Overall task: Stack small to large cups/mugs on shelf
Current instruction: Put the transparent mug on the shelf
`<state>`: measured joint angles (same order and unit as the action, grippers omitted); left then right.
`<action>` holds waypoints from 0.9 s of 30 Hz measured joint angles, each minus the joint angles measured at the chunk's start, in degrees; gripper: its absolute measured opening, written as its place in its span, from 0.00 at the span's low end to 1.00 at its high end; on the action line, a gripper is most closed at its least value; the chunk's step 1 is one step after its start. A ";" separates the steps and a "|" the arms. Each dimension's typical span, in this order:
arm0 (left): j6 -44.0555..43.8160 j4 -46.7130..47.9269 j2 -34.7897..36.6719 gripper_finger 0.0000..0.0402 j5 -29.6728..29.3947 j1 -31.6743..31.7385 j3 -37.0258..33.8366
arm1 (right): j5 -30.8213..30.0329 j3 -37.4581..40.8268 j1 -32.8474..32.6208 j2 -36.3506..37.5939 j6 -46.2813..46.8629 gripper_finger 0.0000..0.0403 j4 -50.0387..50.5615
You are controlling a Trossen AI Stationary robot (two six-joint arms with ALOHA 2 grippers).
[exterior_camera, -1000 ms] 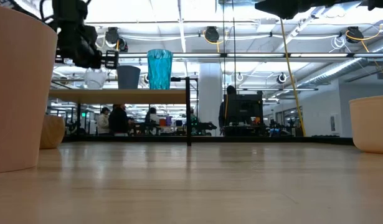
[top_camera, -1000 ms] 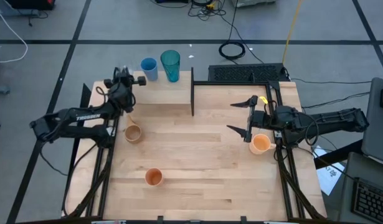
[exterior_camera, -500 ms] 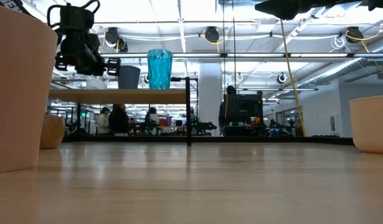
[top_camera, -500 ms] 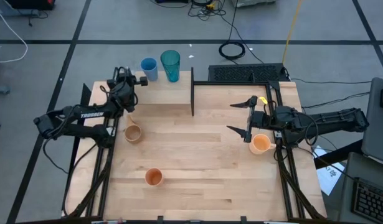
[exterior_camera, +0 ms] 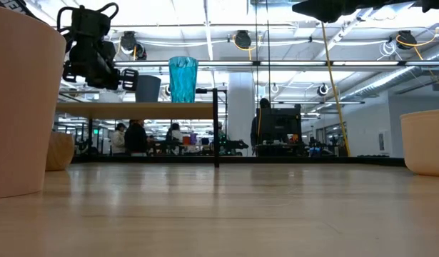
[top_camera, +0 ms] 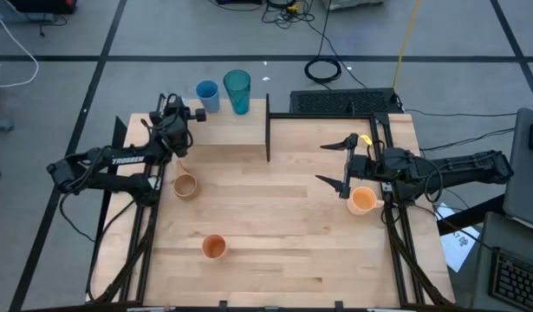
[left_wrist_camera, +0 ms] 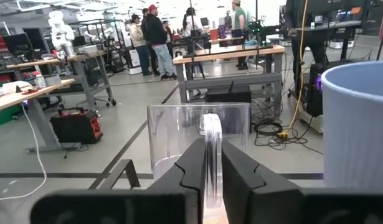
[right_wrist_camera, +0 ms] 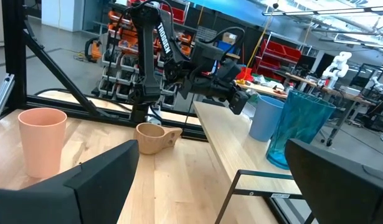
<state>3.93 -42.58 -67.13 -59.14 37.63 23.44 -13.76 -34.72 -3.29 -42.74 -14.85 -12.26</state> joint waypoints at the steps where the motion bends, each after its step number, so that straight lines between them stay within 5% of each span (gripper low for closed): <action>1: 0.01 0.09 0.00 0.11 -0.51 0.00 0.00 | 0.01 0.00 0.00 0.00 0.00 0.98 -0.01; 27: 1.16 0.60 0.02 0.17 -3.70 -1.07 0.00 | 0.00 0.00 0.00 0.00 -0.44 0.98 -0.16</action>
<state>5.09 -41.98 -67.11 -62.84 36.56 23.44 -13.76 -34.72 -3.29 -42.74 -15.29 -12.43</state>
